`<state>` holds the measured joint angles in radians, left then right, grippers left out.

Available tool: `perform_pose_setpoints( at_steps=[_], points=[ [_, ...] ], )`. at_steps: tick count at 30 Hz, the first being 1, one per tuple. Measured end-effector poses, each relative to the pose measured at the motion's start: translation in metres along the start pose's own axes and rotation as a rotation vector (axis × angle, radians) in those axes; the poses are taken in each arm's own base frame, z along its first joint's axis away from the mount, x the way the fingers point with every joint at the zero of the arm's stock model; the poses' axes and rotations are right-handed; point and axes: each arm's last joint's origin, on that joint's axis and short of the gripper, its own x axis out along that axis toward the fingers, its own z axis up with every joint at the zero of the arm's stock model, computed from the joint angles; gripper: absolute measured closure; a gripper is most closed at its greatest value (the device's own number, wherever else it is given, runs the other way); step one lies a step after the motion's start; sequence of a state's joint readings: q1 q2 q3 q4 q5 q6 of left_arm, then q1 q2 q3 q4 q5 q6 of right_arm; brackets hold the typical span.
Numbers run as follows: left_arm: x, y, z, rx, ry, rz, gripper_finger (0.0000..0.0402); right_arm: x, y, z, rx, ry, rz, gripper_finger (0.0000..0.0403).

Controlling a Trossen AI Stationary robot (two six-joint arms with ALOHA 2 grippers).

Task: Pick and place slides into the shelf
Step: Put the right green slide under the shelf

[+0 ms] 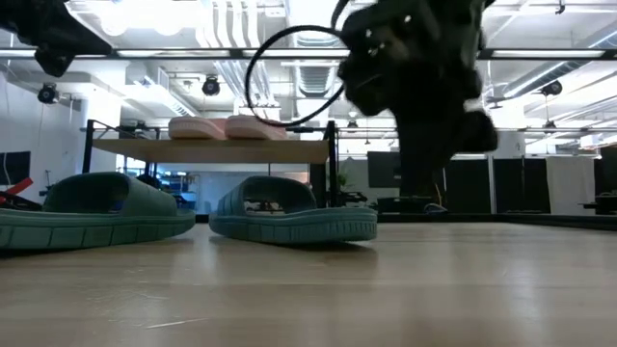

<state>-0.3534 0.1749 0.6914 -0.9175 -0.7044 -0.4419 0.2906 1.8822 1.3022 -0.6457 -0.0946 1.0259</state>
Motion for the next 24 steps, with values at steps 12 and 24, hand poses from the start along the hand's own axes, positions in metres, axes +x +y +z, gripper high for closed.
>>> perform_pose_setpoints(
  at_steps=[12,24],
  points=[
    [0.001,-0.001,0.0,-0.024,0.005,-0.003,0.0398,0.032,-0.01,0.053,-0.182,-0.15,-0.079,0.0394],
    [0.003,-0.002,-0.004,-0.092,0.042,-0.021,0.0398,0.02,0.011,0.093,-0.392,-0.168,0.057,0.0394]
  ],
)
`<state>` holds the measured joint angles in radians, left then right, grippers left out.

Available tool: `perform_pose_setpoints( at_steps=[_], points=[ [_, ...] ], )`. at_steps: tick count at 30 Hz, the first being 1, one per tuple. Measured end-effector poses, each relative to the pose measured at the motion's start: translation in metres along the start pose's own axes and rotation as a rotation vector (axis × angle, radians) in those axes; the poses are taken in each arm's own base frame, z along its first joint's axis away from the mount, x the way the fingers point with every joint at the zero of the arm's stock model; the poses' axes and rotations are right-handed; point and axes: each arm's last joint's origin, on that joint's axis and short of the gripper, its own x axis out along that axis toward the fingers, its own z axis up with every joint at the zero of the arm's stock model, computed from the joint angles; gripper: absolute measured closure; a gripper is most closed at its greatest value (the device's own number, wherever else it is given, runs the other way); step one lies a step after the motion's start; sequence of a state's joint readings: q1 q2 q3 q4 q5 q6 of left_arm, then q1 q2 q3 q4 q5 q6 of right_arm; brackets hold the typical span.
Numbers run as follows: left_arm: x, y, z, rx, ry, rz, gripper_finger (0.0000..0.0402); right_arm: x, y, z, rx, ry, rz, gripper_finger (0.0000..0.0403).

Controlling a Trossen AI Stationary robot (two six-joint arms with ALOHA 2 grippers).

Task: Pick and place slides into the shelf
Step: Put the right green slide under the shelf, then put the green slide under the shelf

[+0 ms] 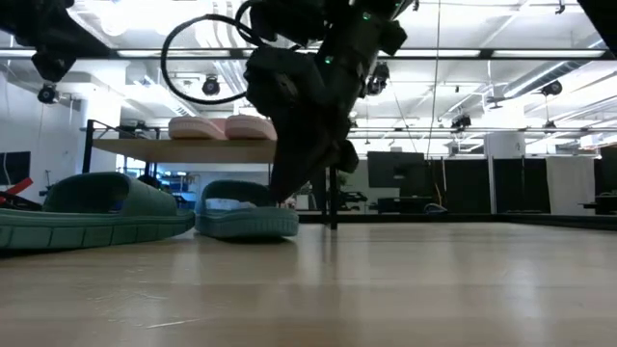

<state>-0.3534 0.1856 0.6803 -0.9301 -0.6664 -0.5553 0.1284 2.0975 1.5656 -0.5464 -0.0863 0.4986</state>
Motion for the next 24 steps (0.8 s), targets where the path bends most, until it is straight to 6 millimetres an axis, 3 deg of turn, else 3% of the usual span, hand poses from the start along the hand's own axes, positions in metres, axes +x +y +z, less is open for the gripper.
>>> perform_pose_setpoints(
  at_steps=[5,13,19,24],
  points=[
    [0.011,-0.007,-0.015,0.025,0.138,-0.094,0.0399,-0.005,-0.002,-0.008,0.085,0.051,-0.066,0.0394],
    [0.039,-0.036,-0.025,0.032,0.432,-0.19,0.0401,-0.043,-0.006,-0.02,0.109,0.001,-0.324,0.0394],
    [0.063,-0.073,-0.013,-0.027,0.431,-0.364,0.0401,-0.067,-0.001,-0.037,0.163,-0.033,-0.295,0.0394],
    [0.08,-0.103,-0.021,-0.023,0.596,-0.358,0.0401,-0.081,0.011,-0.064,0.144,-0.052,-0.295,0.0394]
  ],
)
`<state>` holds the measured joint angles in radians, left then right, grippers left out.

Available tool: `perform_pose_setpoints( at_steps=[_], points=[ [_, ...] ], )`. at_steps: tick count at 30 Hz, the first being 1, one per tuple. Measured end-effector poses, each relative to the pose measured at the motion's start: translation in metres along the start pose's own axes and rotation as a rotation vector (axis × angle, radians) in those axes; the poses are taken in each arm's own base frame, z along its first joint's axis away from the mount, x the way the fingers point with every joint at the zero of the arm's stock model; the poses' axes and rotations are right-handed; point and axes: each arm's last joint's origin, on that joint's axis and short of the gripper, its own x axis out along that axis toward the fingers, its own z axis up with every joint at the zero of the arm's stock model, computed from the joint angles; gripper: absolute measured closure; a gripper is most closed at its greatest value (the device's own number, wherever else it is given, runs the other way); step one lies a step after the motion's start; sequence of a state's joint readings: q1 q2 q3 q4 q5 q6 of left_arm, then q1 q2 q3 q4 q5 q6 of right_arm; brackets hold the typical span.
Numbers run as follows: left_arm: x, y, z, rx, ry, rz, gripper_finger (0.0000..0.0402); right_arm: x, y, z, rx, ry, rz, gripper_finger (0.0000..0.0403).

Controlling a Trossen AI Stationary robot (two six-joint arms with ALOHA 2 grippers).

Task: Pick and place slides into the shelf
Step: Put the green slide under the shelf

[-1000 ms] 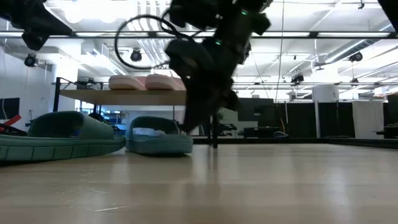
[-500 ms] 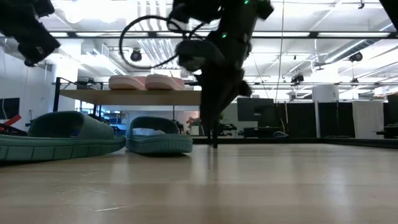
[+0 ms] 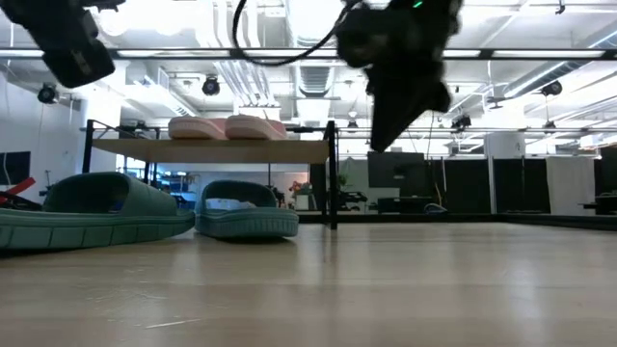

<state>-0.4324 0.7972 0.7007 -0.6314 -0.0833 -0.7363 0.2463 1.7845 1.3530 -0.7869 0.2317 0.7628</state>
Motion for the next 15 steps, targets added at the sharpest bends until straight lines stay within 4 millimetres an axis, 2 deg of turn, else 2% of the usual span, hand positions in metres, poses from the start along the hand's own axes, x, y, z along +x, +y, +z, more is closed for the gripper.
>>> perform_pose_setpoints(
  at_steps=[6,9,12,15],
  points=[
    [0.021,-0.046,-0.014,-0.015,0.15,-0.026,0.0402,-0.007,-0.001,-0.032,0.014,-0.025,-0.017,0.0394],
    [0.033,-0.064,-0.035,-0.054,0.214,0.02,0.0402,-0.006,-0.002,-0.041,0.021,-0.029,-0.013,0.0394],
    [0.037,-0.083,-0.051,-0.125,0.175,0.045,0.0402,-0.002,-0.004,-0.047,0.014,-0.026,-0.013,0.0394],
    [0.045,-0.091,-0.068,-0.195,0.181,0.087,0.0402,0.0,-0.007,-0.05,0.015,-0.028,-0.015,0.0394]
  ],
)
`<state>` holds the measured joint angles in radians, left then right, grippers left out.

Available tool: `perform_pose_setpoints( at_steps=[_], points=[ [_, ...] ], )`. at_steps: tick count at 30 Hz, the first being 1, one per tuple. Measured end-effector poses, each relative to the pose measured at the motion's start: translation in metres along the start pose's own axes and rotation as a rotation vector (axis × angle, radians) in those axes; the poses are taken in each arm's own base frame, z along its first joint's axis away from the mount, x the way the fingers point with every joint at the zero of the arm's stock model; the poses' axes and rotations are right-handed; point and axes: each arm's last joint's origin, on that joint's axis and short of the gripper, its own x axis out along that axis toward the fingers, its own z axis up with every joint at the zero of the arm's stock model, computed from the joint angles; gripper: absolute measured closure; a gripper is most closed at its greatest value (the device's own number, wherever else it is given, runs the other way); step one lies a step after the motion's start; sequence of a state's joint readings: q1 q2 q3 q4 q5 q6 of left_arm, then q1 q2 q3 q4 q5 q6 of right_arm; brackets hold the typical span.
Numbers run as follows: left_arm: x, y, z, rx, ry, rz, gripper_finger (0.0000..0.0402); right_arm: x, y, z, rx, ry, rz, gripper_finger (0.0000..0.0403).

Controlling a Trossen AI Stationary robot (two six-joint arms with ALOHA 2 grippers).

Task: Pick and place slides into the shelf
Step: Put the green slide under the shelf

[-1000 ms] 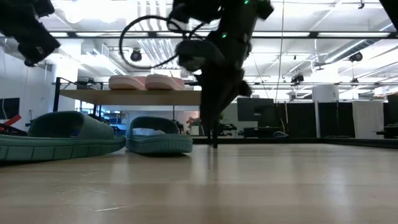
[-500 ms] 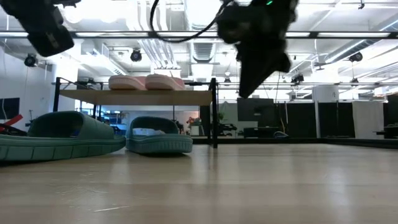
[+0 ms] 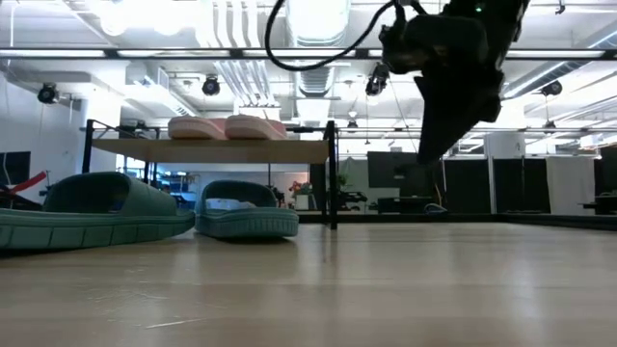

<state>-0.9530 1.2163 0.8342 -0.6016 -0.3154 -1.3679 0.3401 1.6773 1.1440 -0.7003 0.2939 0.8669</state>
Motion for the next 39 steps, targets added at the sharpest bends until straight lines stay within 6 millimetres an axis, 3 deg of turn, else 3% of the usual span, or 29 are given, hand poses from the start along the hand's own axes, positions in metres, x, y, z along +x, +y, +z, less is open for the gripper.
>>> perform_pose_setpoints(
  at_steps=[11,19,39],
  points=[
    [0.046,0.01,-0.024,-0.033,0.078,0.121,0.0402,0.004,-0.002,0.002,0.023,-0.049,0.017,0.0394],
    [0.071,0.035,-0.032,-0.036,0.055,0.15,0.0401,0.002,0.0,0.003,0.038,-0.054,0.027,0.0394],
    [0.081,0.108,0.026,0.068,-0.168,0.199,0.0401,0.003,0.002,0.008,0.14,-0.082,0.063,0.0394]
  ],
)
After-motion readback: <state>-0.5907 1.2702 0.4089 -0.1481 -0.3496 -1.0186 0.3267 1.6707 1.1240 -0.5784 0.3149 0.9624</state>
